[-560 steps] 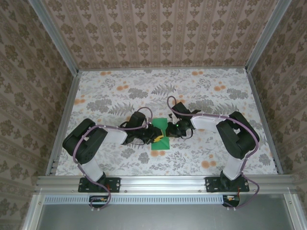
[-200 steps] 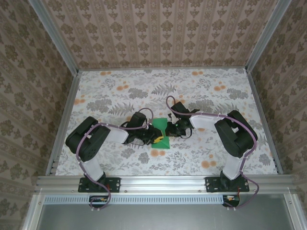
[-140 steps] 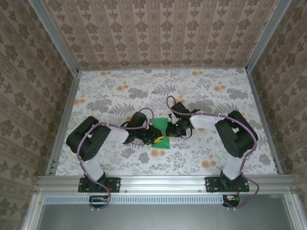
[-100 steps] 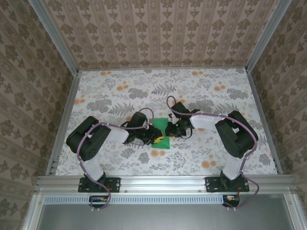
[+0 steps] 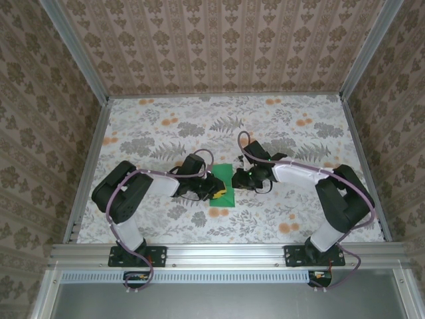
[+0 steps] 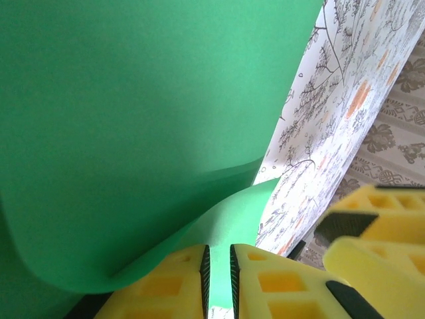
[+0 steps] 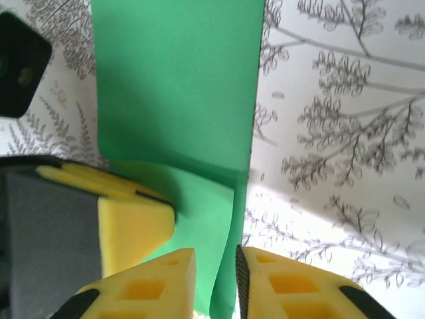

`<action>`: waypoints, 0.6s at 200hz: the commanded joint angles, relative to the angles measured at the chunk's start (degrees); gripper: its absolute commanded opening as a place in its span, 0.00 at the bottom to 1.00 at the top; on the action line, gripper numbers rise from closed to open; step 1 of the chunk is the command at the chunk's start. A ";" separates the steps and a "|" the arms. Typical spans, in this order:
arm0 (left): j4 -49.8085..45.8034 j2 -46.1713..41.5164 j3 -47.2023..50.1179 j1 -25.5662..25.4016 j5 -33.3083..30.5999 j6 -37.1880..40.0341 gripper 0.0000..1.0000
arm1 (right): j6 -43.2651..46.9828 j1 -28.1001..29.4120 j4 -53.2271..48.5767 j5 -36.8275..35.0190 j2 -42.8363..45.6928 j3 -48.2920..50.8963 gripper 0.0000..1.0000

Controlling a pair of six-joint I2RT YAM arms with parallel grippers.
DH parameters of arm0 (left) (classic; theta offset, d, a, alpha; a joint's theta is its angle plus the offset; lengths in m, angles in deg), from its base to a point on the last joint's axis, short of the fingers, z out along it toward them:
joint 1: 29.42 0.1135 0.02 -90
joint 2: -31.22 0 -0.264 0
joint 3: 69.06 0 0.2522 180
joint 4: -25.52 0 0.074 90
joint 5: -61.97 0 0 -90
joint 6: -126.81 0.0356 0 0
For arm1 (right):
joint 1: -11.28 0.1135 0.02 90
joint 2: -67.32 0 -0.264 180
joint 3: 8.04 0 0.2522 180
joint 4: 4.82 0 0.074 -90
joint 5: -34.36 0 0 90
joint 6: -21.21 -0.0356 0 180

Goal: Fold a paper plane with a square sheet of paper (pick it up from the middle)
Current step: Fold the triangle a second time at the center of the table.

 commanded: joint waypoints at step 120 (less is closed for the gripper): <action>-6.27 -0.26 0.64 -0.29 -4.12 0.58 0.20 | -3.70 8.67 0.22 1.28 -4.50 0.26 0.15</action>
